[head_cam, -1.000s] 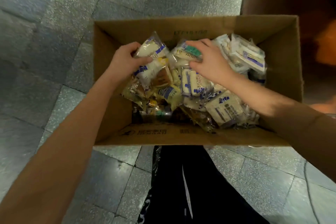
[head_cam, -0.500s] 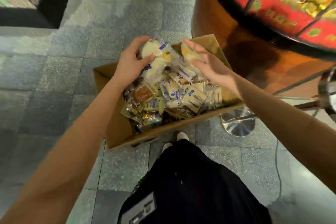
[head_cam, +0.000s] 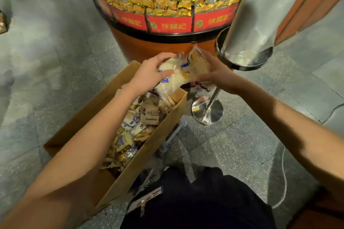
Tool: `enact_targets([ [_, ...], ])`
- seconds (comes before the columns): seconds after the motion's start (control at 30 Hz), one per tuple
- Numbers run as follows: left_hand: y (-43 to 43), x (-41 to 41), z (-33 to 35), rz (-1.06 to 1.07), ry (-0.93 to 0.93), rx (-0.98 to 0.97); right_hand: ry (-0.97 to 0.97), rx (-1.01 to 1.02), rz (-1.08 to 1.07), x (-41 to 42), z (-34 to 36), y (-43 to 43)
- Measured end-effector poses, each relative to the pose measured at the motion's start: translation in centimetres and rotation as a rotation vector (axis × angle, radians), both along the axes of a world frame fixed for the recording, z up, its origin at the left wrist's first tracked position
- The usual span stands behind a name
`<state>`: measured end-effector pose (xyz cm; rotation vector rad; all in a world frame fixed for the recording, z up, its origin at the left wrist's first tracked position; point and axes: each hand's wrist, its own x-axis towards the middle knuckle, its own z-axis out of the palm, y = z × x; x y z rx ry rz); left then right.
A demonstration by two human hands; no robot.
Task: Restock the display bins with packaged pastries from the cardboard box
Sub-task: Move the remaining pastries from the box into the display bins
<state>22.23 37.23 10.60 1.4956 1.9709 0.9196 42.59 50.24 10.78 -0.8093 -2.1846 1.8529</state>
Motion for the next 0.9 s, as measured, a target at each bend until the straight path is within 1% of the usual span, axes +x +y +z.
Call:
enact_targets([
  [0.1,3.8,4.7,0.6,-0.189,0.066,-0.058,-0.024,-0.067,-0.149,6.2,0.4,1.1],
  [0.23,8.5,13.5,1.3,-0.367,0.056,-0.055,0.022,-0.116,-0.348,16.3,-0.1,2.2],
  [0.37,12.8,23.3,1.3,-0.497,-0.002,-0.119,-0.096,-0.051,-0.600,27.5,-0.4,2.7],
  [0.5,17.5,34.1,1.1,-0.685,0.042,-0.097,-0.138,0.018,-0.767,39.7,-0.9,2.5],
  [0.57,19.2,39.8,1.3,-0.761,0.057,-0.073,-0.141,0.053,-0.859,45.0,-0.4,1.7],
  [0.67,21.3,48.0,1.3,-0.884,0.044,-0.103,-0.151,0.091,-1.002,52.3,0.1,-0.1],
  [0.8,23.0,57.5,1.3,-1.036,0.030,-0.078,-0.080,0.137,-1.200,60.0,0.6,-3.6],
  [0.9,23.3,64.9,1.4,-1.161,0.000,-0.074,-0.017,0.084,-1.373,65.6,0.6,-7.0],
])
